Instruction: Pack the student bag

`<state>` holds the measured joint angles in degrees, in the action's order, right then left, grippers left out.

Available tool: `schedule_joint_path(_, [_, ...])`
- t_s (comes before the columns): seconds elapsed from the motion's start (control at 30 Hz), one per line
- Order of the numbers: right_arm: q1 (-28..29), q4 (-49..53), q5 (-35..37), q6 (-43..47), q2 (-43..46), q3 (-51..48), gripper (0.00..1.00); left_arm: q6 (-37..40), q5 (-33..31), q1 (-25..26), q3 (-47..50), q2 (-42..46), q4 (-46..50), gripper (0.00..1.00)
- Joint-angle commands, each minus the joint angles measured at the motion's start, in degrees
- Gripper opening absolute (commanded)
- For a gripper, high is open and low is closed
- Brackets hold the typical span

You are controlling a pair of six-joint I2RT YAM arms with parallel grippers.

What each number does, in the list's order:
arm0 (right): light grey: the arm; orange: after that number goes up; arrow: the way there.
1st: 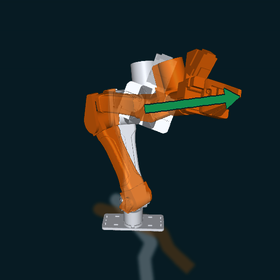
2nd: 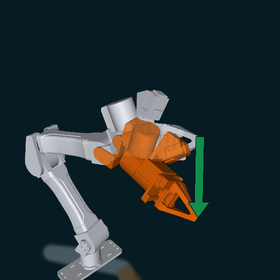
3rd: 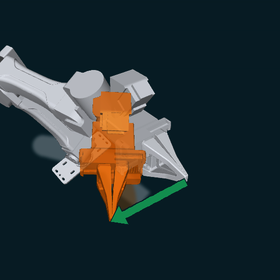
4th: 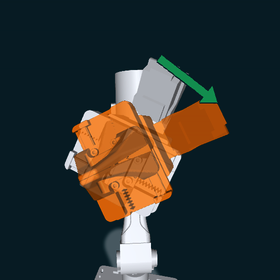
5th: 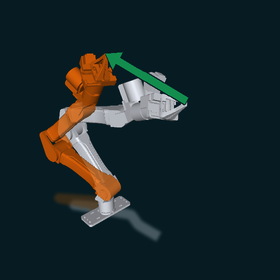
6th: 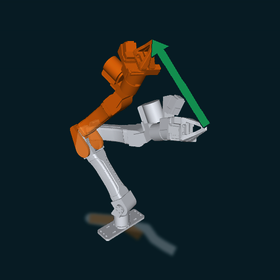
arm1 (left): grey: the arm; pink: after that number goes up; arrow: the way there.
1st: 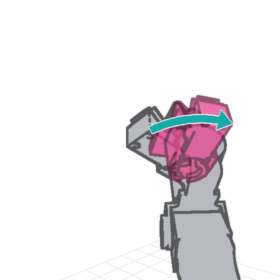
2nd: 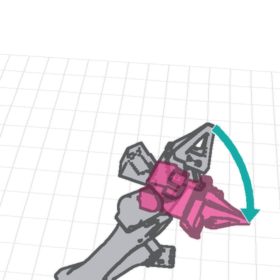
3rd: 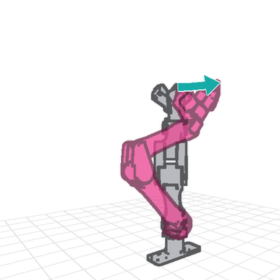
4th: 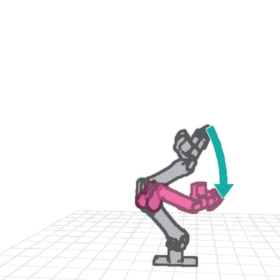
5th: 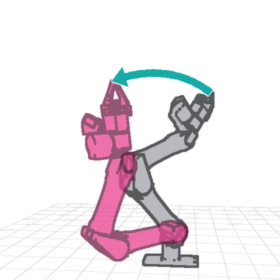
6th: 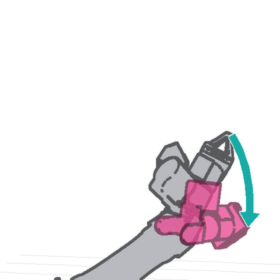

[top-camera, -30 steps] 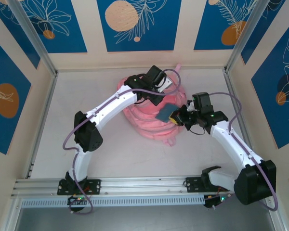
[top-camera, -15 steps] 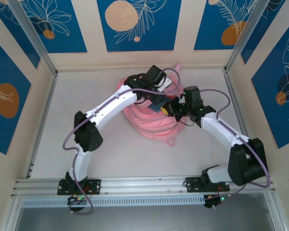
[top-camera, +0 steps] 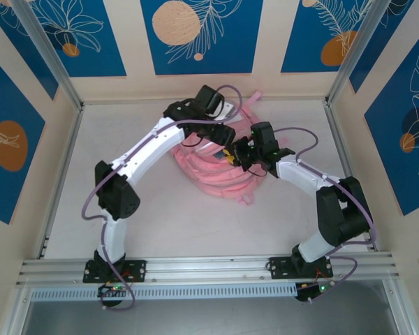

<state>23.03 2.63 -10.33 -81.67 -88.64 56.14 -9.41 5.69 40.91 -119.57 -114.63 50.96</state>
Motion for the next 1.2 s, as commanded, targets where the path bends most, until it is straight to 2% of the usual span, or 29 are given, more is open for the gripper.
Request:
schedule_joint_path(0.0, [0.14,3.77,-0.53,1.68,3.62,-0.26,0.34,-4.83,5.53,-2.26,6.00,8.18,-3.94,0.63])
schedule_joint_path(0.2, [-2.14,10.98,-1.74,4.95,12.90,-7.72,0.37,-7.47,4.07,-9.01,21.18,17.69,-10.01,0.70])
schedule_joint_path(0.3, [-3.06,16.28,0.28,8.41,17.65,-10.45,0.37,-6.53,3.69,-12.44,28.94,21.39,-12.72,0.71])
schedule_joint_path(0.4, [-4.05,20.79,1.97,13.54,21.27,-10.71,0.41,0.06,4.07,-13.82,35.97,24.01,-15.85,0.72])
schedule_joint_path(0.53, [-4.30,24.96,3.36,23.00,22.51,-6.98,0.54,10.94,8.69,-14.21,42.20,23.92,-19.36,0.71])
schedule_joint_path(0.63, [-4.49,28.45,3.50,28.47,20.96,-2.47,0.61,16.04,10.12,-14.32,42.95,21.53,-20.11,0.68])
schedule_joint_path(0.77, [-5.19,30.04,2.43,31.48,19.15,1.03,0.63,21.53,12.49,-14.94,40.99,17.85,-19.85,0.62])
schedule_joint_path(0.93, [-5.36,30.29,1.80,31.79,18.03,1.63,0.63,28.12,16.83,-15.56,38.34,14.49,-17.49,0.58])
schedule_joint_path(1.17, [-5.22,30.01,1.07,31.06,17.91,0.74,0.63,32.56,17.56,-16.56,34.78,11.01,-15.99,0.57])
